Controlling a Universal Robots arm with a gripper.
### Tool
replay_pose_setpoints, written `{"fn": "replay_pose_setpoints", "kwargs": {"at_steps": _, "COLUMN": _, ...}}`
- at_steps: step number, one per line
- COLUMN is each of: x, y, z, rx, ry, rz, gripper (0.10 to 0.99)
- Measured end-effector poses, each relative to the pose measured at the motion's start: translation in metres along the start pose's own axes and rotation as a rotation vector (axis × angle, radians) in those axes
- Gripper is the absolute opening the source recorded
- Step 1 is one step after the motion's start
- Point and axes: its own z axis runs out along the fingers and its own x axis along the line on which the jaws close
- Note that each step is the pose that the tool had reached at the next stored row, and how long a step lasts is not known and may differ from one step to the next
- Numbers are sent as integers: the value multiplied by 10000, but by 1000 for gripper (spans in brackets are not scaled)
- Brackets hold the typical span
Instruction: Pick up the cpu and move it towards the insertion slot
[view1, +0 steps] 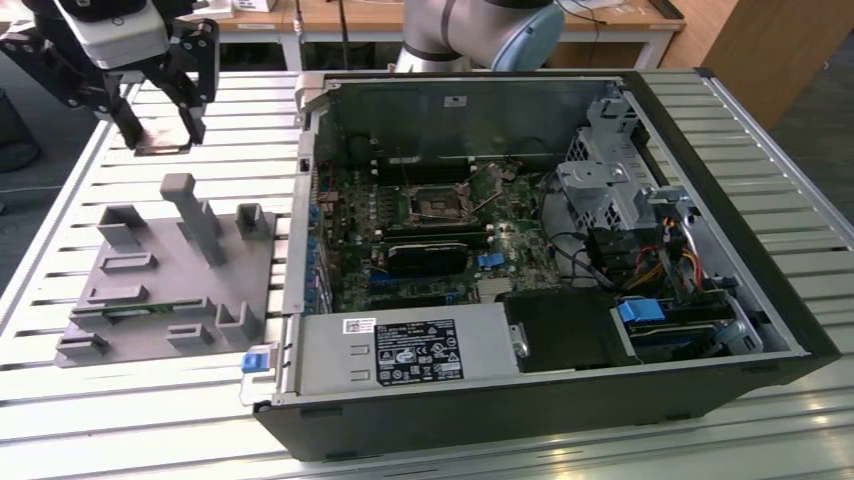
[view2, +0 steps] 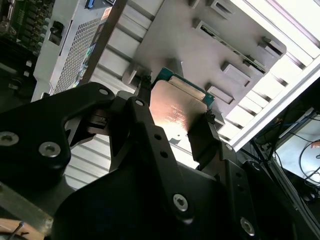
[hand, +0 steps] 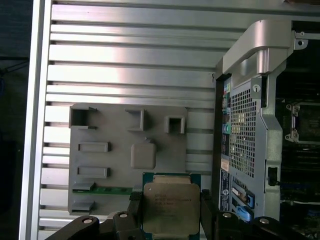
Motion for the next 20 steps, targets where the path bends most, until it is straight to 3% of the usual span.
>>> {"fn": "replay_pose_setpoints", "kwargs": {"at_steps": 20, "x": -214, "y": -6, "z": 0, "rx": 0, "ry": 0, "rz": 0, "gripper": 545}}
